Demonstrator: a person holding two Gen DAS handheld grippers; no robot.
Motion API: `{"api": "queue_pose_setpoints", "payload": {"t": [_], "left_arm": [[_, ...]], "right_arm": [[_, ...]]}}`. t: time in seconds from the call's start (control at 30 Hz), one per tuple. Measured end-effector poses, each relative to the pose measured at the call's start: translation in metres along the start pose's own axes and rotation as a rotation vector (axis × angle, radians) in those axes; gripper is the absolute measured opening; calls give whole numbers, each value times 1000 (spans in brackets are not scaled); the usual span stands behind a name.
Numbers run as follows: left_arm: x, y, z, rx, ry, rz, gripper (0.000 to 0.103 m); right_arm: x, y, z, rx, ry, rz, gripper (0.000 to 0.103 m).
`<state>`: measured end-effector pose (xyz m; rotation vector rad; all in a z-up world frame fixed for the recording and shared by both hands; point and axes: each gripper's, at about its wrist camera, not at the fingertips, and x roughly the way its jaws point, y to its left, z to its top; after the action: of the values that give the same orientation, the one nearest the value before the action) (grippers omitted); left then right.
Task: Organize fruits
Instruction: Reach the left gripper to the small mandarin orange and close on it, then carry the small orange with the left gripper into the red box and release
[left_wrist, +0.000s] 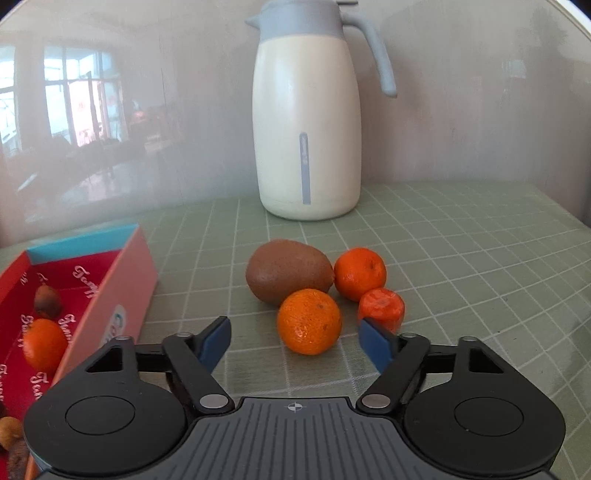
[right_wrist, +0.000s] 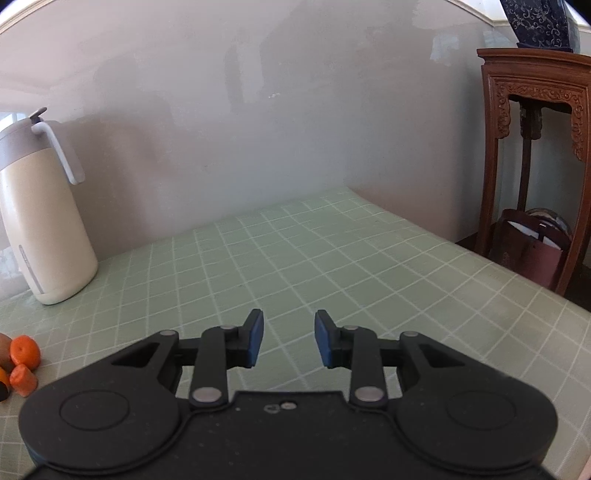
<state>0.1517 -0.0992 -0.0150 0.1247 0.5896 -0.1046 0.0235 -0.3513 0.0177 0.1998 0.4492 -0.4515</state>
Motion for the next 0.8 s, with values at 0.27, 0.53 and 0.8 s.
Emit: {"api": "queue_pose_setpoints", "payload": {"t": [0.27,0.53,0.8], "left_arm": [[13,1,4,-28,41,-15,53],[8,0,2,-29,32,-38,39],[-9,8,3,-30,0,-48,39]], "right_arm": [[2,-5,0,-20,1,-6,31],[-1,1,0,-35,-3,3,31],[-4,7,1,-41,-2,11,31]]}}
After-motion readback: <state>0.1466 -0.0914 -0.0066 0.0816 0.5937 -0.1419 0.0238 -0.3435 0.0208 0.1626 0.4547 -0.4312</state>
